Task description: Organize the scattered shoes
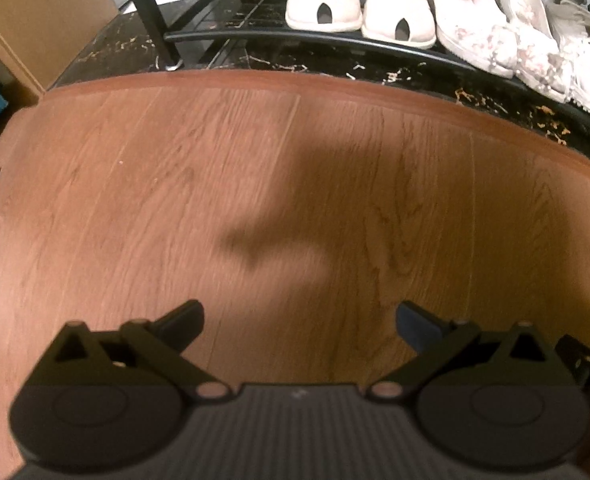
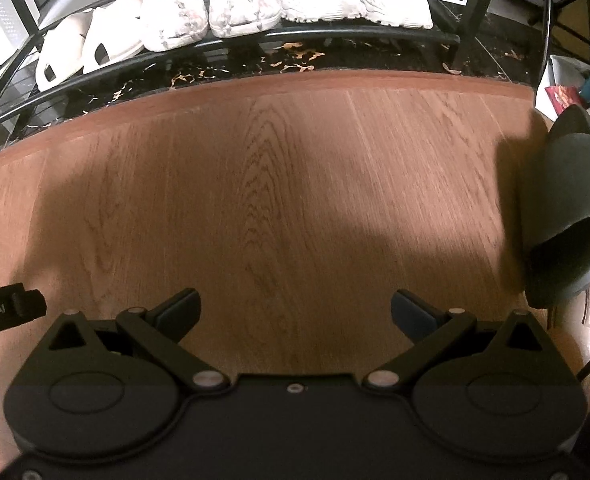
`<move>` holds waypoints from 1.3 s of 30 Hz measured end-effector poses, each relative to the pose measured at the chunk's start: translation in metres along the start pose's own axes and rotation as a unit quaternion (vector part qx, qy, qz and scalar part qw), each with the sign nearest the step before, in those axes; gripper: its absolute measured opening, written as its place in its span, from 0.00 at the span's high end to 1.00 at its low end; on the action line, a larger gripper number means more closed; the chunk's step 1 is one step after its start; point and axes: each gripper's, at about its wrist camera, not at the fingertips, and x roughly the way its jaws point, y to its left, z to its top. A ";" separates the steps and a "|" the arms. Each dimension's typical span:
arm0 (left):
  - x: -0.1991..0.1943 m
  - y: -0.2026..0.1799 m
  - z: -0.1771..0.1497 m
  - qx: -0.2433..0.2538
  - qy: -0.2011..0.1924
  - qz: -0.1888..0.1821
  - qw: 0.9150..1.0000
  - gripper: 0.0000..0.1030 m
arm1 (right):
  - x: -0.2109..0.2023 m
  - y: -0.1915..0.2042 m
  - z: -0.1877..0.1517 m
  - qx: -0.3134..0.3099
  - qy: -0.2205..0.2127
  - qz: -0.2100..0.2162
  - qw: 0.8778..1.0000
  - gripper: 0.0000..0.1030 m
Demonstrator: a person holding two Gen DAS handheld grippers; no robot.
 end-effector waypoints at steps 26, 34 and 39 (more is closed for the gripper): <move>-0.051 -0.008 -0.010 0.005 -0.183 -0.039 0.982 0.01 | -0.024 -0.016 0.001 0.100 -0.067 0.000 0.993 0.00; -0.052 -0.004 -0.017 -0.008 -0.204 -0.063 0.977 0.01 | -0.050 -0.016 -0.004 0.139 -0.139 -0.019 0.980 0.00; -0.050 0.001 -0.017 -0.021 -0.211 -0.087 0.973 0.01 | -0.064 -0.063 0.019 0.179 -0.190 -0.013 0.965 0.00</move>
